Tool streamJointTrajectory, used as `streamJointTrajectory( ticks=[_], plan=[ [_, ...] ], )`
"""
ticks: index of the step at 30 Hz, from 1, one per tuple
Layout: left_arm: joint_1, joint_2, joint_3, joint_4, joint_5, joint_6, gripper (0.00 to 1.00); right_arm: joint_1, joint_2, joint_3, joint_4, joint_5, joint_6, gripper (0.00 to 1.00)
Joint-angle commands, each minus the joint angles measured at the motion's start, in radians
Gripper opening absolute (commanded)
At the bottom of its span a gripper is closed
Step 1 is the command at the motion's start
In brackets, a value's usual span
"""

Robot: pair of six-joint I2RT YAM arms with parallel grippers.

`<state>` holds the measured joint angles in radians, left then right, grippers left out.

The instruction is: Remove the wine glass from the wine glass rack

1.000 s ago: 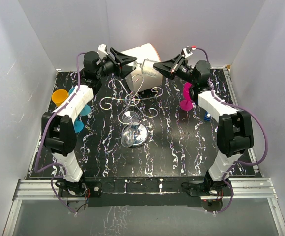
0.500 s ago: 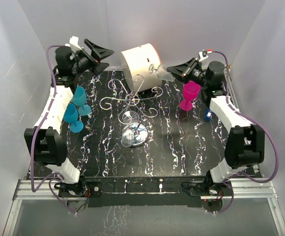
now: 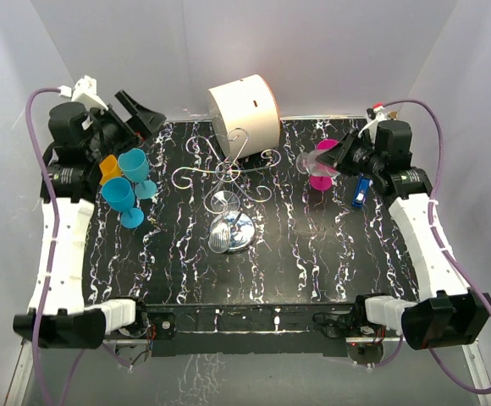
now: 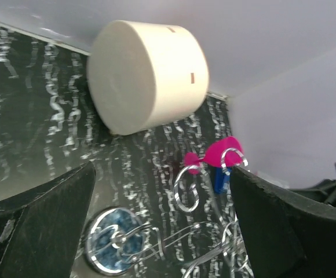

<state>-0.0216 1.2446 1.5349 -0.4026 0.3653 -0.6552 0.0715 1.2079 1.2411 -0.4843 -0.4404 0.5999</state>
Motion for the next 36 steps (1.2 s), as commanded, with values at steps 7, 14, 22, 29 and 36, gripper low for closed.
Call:
streamJointTrajectory(
  ticks=[7, 14, 22, 29, 36],
  plan=[
    [0.003, -0.239, -0.139, -0.28, -0.164, 0.184, 0.99, 0.026, 0.078, 0.112, -0.459, 0.341, -0.283, 0.0],
    [0.003, -0.349, -0.197, -0.337, -0.174, 0.181, 0.99, 0.046, 0.254, 0.16, -0.454, 0.392, -0.273, 0.0],
    [0.003, -0.382, -0.227, -0.352, -0.203, 0.199, 0.99, 0.145, 0.399, 0.194, -0.413, 0.569, -0.261, 0.0],
    [0.001, -0.376, -0.197, -0.381, -0.245, 0.227, 0.99, 0.161, 0.449, 0.194, -0.365, 0.604, -0.257, 0.01],
    [0.002, -0.369, -0.187, -0.371, -0.218, 0.217, 0.99, 0.161, 0.465, 0.18, -0.334, 0.609, -0.264, 0.04]
  ],
)
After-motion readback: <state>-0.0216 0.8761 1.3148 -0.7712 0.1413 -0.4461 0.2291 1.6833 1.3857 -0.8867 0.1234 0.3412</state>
